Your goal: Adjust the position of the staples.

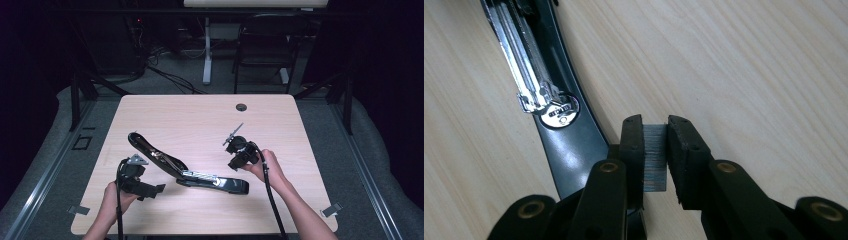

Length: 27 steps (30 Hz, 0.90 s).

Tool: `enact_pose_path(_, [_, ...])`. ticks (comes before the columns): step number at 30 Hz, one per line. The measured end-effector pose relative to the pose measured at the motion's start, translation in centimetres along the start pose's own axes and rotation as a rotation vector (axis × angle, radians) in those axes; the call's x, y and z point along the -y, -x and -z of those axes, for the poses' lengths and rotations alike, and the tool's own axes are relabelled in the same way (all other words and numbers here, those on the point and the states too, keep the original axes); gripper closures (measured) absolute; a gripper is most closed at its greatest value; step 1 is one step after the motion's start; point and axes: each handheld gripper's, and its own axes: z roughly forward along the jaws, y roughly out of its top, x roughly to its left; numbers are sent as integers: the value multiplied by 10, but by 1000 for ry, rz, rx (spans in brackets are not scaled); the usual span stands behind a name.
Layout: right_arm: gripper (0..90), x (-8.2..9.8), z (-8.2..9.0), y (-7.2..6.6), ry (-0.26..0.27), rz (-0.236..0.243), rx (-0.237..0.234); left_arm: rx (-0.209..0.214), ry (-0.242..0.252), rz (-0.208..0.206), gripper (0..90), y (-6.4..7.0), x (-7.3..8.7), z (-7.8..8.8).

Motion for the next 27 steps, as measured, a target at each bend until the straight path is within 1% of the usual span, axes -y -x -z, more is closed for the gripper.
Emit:
enact_pose_path(5, [778, -5, 3, -4, 21, 20, -19, -6, -3, -6, 2, 1, 0, -1])
enact_pose_path(10, [778, -12, 4, -10, 18, 51, -26, 0, -5, -11, 2, 2, -2, -2])
enact_pose_path(11, [778, -13, 3, -11, 19, 56, -29, -6, 1, -12, 2, 2, -2, -2])
enact_pose_path(15, [778, -17, 3, -14, 27, 64, -32, 1, 4, -16, 2, 2, -3, -2])
enact_pose_path(17, [778, -20, 5, -16, 33, 72, -41, 12, 1, -19, 1, 2, -4, -2])
enact_pose_path(19, [778, -23, 6, -18, 43, 81, -49, 9, 8, -18, 2, 2, -5, -3])
enact_pose_path(24, [778, -31, 6, -25, 56, 116, -77, 9, 4, -19, 1, 2, -5, -3])
enact_pose_path(25, [778, -33, 6, -26, 49, 135, -66, 9, 4, -19, 2, 1, -5, -3])
enact_pose_path(27, [778, -36, 5, -31, 49, 156, -74, 11, 6, -19, 1, 1, -5, -3])
